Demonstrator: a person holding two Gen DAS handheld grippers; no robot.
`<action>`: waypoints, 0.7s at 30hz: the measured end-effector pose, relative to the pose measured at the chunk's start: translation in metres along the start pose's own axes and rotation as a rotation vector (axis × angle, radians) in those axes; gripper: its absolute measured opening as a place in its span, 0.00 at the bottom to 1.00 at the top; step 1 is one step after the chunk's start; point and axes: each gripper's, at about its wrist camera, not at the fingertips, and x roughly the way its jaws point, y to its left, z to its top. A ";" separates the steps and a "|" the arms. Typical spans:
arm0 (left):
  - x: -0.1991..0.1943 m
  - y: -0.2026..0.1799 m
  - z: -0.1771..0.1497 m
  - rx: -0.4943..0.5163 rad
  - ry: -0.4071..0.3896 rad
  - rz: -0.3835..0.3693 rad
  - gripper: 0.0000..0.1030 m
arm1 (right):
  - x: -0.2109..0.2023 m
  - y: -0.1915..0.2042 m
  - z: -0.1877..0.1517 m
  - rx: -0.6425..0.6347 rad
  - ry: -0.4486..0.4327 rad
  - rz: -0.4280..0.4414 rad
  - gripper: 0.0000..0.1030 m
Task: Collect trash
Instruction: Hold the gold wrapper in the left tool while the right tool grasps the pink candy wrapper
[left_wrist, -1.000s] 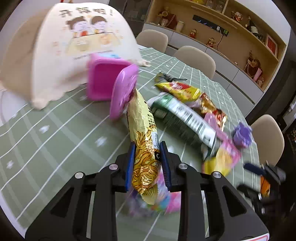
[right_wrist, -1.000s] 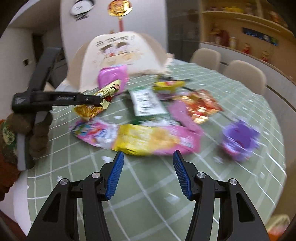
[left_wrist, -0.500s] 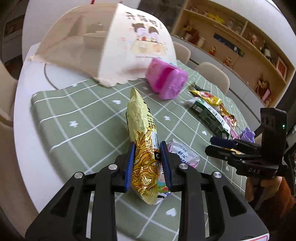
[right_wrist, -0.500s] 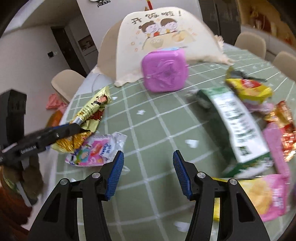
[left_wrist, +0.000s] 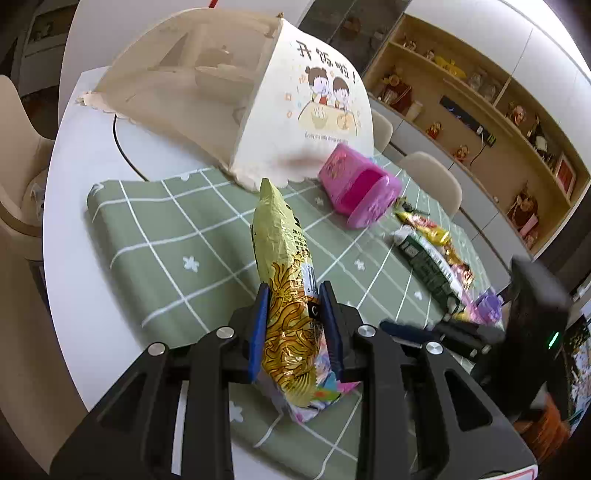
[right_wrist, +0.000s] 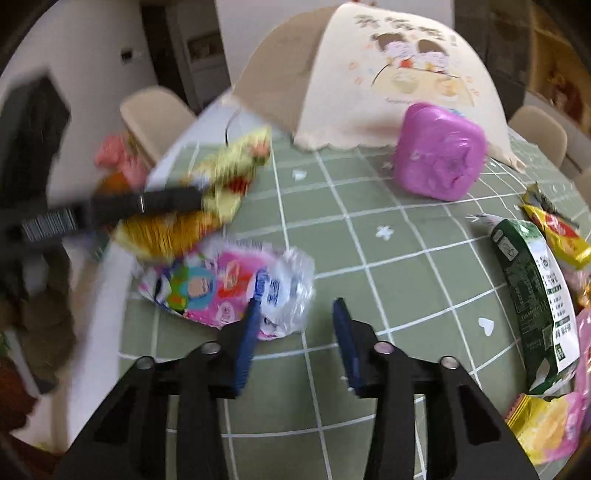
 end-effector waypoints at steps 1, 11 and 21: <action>-0.002 -0.001 0.002 -0.002 -0.008 -0.004 0.25 | -0.001 0.001 -0.002 -0.015 -0.002 -0.016 0.36; 0.001 -0.023 -0.004 0.038 0.010 -0.042 0.25 | -0.036 -0.042 -0.043 0.044 0.025 -0.108 0.36; 0.027 -0.069 -0.042 0.125 0.131 -0.115 0.25 | -0.074 -0.106 -0.088 0.264 -0.009 -0.097 0.37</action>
